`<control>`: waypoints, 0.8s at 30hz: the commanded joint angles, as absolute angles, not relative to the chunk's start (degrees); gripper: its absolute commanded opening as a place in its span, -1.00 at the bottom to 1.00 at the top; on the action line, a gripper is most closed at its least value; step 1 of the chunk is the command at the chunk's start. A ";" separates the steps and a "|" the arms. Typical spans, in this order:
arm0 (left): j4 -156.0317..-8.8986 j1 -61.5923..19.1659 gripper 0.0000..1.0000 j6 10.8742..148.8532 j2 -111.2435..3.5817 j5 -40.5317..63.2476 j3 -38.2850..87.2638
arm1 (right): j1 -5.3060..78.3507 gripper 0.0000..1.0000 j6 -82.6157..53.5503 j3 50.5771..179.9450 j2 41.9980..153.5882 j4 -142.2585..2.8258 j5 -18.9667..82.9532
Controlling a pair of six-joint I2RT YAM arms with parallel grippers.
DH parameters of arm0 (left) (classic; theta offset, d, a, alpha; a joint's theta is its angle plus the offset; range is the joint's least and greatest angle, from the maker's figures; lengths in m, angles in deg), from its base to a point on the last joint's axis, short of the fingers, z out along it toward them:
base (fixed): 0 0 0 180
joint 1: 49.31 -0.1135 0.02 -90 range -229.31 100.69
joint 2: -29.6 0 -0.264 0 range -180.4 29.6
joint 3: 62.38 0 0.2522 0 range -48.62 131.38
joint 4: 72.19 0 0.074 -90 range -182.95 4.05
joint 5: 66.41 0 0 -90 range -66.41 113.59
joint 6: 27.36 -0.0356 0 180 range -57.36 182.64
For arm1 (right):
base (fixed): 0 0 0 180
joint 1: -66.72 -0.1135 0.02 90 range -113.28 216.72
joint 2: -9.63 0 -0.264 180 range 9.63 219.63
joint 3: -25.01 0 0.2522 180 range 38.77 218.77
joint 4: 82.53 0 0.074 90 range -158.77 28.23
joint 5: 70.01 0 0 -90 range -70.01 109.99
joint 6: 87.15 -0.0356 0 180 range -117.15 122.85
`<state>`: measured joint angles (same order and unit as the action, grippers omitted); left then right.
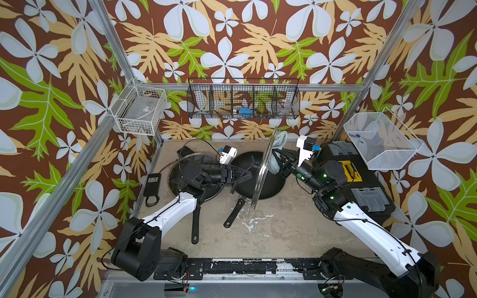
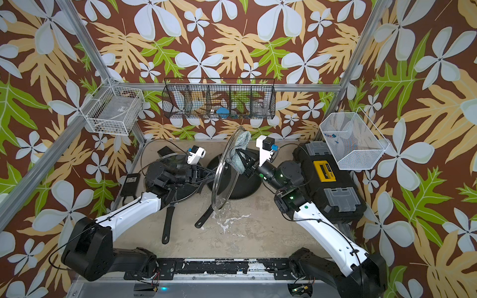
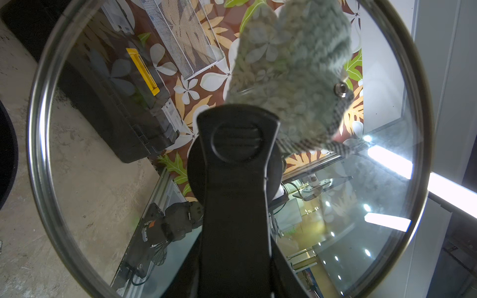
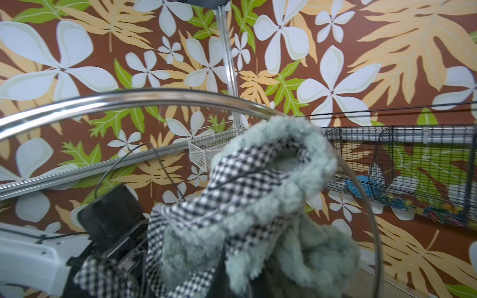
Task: Wipe the pot lid with a cloth
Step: Wipe the pot lid.
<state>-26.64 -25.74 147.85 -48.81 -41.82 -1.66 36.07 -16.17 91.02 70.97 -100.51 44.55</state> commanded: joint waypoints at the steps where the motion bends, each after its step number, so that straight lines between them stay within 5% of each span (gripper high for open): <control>1: -18.39 -25.67 -1.00 147.37 -49.14 -40.57 -0.76 | 34.12 -1.00 -14.92 89.07 67.73 -102.99 50.00; 13: -15.98 -25.67 -1.00 149.14 -50.91 -40.48 -0.28 | 27.76 -1.00 -7.62 86.96 63.58 -95.06 60.62; 24: -13.83 -25.67 -1.00 150.48 -51.31 -40.90 -0.80 | 32.80 -1.00 -6.36 93.48 71.49 -95.35 37.81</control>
<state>-22.88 -25.74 150.89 -51.50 -41.78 -1.22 30.87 -5.57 92.64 69.96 -92.80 44.81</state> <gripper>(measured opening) 0.344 0.078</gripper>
